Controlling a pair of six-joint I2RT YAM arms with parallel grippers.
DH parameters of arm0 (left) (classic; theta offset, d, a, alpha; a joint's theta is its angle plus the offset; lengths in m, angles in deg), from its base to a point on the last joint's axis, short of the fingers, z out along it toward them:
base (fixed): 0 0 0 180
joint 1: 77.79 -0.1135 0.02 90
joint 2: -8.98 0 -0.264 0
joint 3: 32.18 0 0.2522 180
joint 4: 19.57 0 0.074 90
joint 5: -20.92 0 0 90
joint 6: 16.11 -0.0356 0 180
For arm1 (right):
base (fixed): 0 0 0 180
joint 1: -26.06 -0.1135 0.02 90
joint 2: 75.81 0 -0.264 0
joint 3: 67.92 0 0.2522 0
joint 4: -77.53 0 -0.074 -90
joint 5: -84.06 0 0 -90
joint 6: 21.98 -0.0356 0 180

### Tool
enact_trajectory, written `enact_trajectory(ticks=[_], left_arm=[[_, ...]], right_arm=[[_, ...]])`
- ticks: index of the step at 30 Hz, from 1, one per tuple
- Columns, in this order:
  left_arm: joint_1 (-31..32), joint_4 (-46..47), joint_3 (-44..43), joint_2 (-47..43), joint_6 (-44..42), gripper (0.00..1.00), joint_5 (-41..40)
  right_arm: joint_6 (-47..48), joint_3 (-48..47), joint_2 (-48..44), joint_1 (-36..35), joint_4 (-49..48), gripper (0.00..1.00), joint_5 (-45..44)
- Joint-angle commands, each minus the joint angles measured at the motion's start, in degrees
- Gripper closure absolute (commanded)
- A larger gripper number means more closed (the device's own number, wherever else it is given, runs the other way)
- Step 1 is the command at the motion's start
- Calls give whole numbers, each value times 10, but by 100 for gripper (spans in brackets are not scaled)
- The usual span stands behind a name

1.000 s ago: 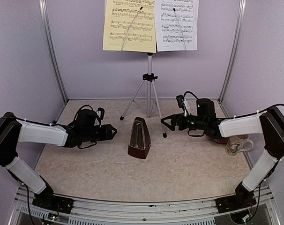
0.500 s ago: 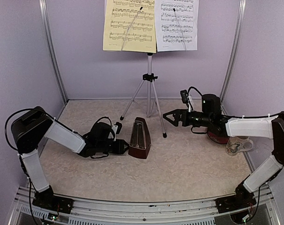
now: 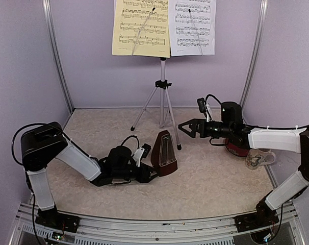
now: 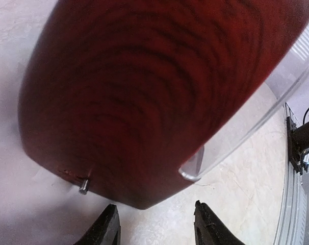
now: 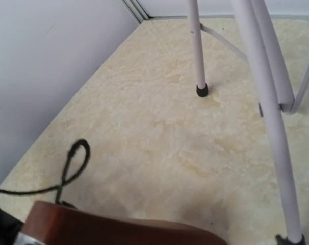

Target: Set up the instrument practice props

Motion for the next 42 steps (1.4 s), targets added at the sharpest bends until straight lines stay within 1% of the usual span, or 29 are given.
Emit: enact_trajectory(ticks=[1,4,5,7,10,12,15,17,20,24,27,29,35,37,39,42], left_arm=[[-21,92,65,-37,-14,47,-16],[-30,132,108,-64,-48,42,-53],[-34,143,118,-70,-63,39,-68],[-47,168,133,-71,-82,36,-74],[-67,187,141,-70,-97,31,-74],[-75,189,142,-72,-101,27,-79],[-76,184,140,-79,-121,20,-97],[-75,182,139,-83,-145,16,-102],[-72,188,142,-86,-195,11,-73],[-60,186,144,-80,-265,4,-66],[-62,193,142,-60,-294,3,-58],[-63,195,136,-46,-313,3,-51],[-61,191,108,-8,-354,8,-29],[-62,172,93,-1,-382,9,-9],[-63,129,65,9,-408,12,16],[-62,92,39,27,-425,15,30]], right_arm=[[41,-18,-17,-26,29,0,-12],[71,-54,-9,-65,68,0,-53],[78,-68,-3,-79,86,0,-81],[87,-93,9,-101,115,0,-123],[104,-126,19,-148,158,0,-210],[100,-139,25,-173,171,0,-256],[79,-157,50,-201,188,0,-305],[82,-170,68,-219,192,0,-324],[89,-193,98,-238,203,0,-357],[91,-208,125,-250,222,0,-394],[90,-206,129,-250,219,3,-390],[91,-205,131,-250,216,8,-377],[103,-200,129,-250,208,15,-347],[108,-196,127,-250,204,18,-339],[115,-194,127,-251,201,24,-332],[124,-188,123,-249,189,29,-323]])
